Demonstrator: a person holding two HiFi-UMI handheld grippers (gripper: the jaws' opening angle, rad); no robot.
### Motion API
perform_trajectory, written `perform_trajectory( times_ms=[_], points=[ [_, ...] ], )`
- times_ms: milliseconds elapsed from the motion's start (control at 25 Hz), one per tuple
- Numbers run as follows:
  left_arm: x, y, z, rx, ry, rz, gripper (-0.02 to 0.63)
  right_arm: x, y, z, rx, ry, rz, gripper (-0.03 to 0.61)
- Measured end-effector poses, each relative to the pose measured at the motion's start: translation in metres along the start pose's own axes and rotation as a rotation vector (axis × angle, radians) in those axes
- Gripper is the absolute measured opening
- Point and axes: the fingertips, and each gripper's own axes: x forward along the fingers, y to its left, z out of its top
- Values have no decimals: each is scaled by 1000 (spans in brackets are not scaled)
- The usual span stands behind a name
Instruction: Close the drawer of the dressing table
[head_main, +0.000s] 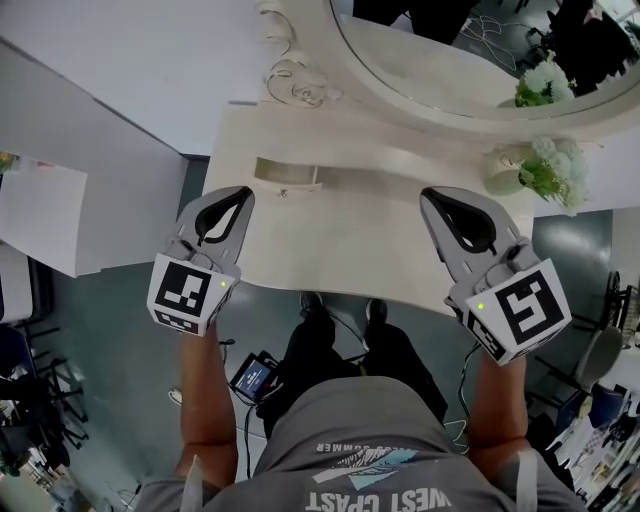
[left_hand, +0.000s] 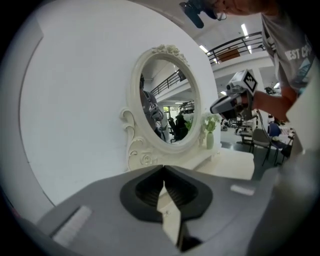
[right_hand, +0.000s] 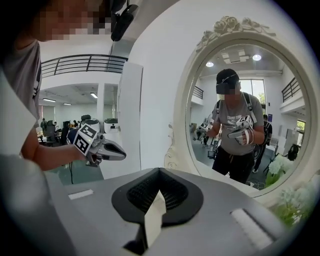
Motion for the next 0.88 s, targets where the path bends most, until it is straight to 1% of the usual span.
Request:
perform_trajectory(
  times_ms=[240, 560, 720, 880],
  points=[
    [26, 1, -38, -39, 55, 4, 5, 19, -3, -25, 20, 42, 38, 2],
    [66, 2, -97, -85, 123, -15, 5, 50, -11, -56, 38, 78, 55, 0],
    [76, 2, -129, -114, 153, -23, 9, 68, -7, -69, 43, 92, 66, 2],
    [81, -1, -150, -147, 178, -28, 11, 73, -7, -76, 53, 103, 69, 2]
  ],
)
